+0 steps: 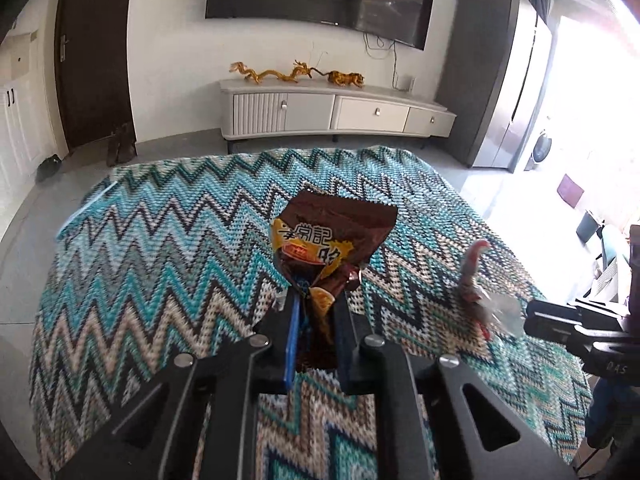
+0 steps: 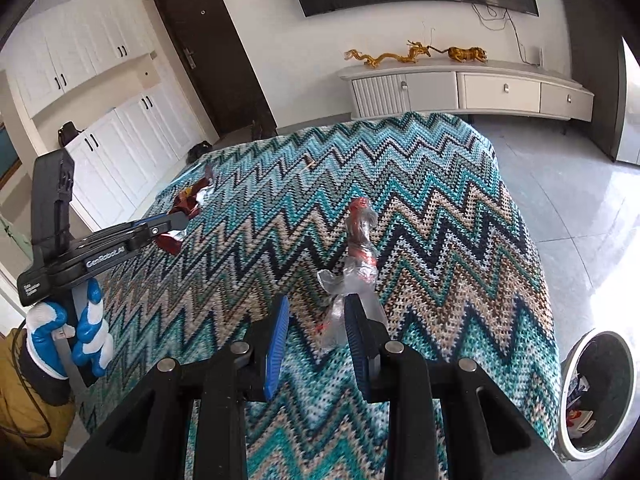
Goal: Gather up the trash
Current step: 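Lift the bottle and snack bag and carry both tools over the bin, then open the right tool to drop the bottle while the left tool releases the snack bag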
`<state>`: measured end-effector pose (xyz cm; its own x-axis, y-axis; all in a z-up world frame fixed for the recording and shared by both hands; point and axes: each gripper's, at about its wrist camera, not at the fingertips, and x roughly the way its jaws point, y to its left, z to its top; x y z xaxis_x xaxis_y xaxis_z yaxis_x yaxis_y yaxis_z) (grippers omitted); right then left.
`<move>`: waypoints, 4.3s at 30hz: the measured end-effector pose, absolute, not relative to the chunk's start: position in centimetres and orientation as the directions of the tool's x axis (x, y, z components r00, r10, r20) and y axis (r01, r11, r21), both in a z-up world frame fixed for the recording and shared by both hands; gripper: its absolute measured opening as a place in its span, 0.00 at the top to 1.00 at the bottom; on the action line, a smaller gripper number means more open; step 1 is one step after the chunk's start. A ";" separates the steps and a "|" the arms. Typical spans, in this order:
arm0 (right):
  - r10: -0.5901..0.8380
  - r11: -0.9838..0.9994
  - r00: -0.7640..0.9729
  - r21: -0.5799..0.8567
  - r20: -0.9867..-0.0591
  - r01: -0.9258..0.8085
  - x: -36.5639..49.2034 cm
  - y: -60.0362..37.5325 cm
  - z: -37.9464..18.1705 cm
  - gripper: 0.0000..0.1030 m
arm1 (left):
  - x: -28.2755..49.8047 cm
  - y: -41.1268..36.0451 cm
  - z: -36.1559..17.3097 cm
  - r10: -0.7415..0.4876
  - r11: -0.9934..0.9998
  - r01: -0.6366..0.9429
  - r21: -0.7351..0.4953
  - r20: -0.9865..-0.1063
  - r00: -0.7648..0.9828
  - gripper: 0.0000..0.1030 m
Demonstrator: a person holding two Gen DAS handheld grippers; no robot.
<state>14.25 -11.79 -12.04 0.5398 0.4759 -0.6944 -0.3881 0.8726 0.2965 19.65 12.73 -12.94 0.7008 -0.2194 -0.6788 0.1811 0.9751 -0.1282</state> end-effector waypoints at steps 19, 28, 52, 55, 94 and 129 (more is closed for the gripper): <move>0.372 0.920 0.508 0.235 -0.777 -0.314 20.0 -10.3 -16.0 0.53 | 17.7 13.7 -13.4 -0.273 0.962 0.181 -0.206 -0.660 0.700 0.87; 0.407 0.906 0.526 0.259 -0.747 -0.334 19.3 -11.0 -15.9 0.79 | 17.5 12.7 -13.2 -0.278 0.960 0.179 -0.216 -0.651 0.706 0.87; 0.551 0.833 0.617 0.320 -0.562 -0.452 9.7 -12.7 -6.7 0.80 | 10.0 10.4 -8.3 -0.183 0.982 0.171 -0.074 -0.559 0.808 0.87; 0.558 0.829 0.628 0.323 -0.542 -0.457 9.0 -13.2 -6.0 0.80 | 9.7 10.0 -7.7 -0.180 0.983 0.175 -0.062 -0.551 0.815 0.87; 0.130 0.858 0.753 0.454 -0.645 0.240 5.3 -47.8 -18.2 0.80 | 18.1 -31.6 -13.3 -0.485 0.652 0.753 -0.088 -0.812 0.325 0.86; 0.003 0.827 0.587 0.332 -0.810 0.454 8.1 -53.2 -26.5 0.44 | 24.5 -43.1 -22.8 -0.569 0.638 0.618 -0.459 -0.822 -0.023 0.43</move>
<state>8.11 -53.18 -26.49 0.5869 0.0030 -0.8097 0.4541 0.8267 0.3323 24.48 -43.11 -22.83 -0.0228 -0.5694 -0.8217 0.6177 0.6383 -0.4594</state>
